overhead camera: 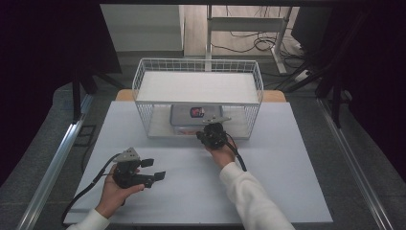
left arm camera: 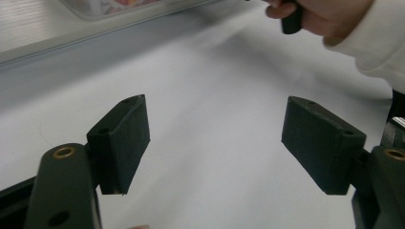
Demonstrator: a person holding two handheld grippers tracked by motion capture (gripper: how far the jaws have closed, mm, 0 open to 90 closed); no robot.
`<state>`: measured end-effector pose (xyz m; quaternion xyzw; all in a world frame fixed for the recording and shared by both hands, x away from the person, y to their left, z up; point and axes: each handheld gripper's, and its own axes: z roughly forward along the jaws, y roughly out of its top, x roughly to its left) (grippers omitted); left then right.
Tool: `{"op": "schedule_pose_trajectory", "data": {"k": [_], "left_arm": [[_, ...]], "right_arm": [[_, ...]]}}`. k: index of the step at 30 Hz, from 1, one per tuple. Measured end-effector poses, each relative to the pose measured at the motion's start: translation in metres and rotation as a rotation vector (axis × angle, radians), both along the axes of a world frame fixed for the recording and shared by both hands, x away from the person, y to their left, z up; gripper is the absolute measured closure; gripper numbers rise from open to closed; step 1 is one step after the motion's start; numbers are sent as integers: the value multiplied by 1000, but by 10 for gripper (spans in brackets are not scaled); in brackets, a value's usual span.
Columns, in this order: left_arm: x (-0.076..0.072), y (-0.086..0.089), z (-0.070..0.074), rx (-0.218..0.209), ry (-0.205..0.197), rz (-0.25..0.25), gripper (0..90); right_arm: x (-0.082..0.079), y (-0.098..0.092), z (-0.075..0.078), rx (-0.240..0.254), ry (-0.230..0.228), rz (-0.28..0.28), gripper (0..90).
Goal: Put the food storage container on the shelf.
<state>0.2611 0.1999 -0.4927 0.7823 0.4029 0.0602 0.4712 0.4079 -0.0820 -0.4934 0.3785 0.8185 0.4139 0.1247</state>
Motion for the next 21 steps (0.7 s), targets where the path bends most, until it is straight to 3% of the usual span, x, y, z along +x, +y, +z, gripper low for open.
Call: {"op": "schedule_pose_trajectory", "data": {"k": [3,9,12,15,18,19,21], "left_arm": [[-1,0,0,9,-4,2,245],[-2,-1,0,4,-1,8,245],[-3,-1,1,4,0,13,246],[-4,0,1,15,1,17,245],[-6,-2,-1,51,-3,16,245],[-6,-3,-2,54,-2,14,245],[-6,-4,-3,47,2,12,245]], "right_arm": [[-18,-10,13,-25,-33,45,891],[-60,-53,32,-14,-31,95,891],[-83,-80,36,7,-16,119,890],[-106,-106,34,-14,-20,160,890],[-122,-131,28,-29,-8,159,876],[-126,-138,27,-34,-6,154,830],[-130,-148,23,-30,2,143,631]]}}
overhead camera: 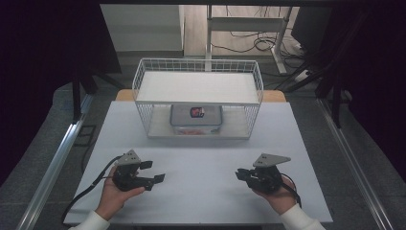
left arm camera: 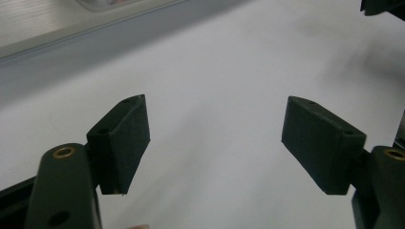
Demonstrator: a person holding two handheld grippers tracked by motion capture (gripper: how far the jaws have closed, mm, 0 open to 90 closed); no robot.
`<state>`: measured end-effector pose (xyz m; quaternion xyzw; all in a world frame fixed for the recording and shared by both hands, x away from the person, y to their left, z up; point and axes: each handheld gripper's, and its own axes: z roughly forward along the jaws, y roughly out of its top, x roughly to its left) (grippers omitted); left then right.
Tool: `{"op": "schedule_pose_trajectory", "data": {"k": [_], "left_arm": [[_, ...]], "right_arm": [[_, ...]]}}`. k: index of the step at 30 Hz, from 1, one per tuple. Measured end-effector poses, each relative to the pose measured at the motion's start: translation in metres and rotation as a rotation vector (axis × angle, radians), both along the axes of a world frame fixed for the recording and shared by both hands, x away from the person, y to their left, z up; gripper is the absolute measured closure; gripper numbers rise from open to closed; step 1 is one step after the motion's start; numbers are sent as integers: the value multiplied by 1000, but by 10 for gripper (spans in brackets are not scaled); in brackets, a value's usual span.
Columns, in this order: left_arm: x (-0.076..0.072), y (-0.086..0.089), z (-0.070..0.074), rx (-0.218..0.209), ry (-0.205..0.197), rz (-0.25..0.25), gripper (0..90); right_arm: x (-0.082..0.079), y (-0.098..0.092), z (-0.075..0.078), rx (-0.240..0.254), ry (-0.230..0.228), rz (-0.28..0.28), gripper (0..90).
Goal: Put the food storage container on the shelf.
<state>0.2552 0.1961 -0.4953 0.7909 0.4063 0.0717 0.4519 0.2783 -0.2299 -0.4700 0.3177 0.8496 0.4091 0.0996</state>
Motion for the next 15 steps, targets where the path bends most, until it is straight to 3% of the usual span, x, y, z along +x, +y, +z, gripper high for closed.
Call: {"op": "schedule_pose_trajectory", "data": {"k": [2,5,9,15], "left_arm": [[1,0,0,-5,3,2,245],[1,1,0,2,-1,6,245],[2,1,0,-4,-2,5,245],[2,-1,-2,9,1,-4,246]], "right_arm": [[-2,-6,-2,17,-4,-29,495],[0,-6,-1,50,1,-43,392],[-3,-2,-2,60,-2,-22,344],[-4,-4,0,71,-14,-40,288]]}}
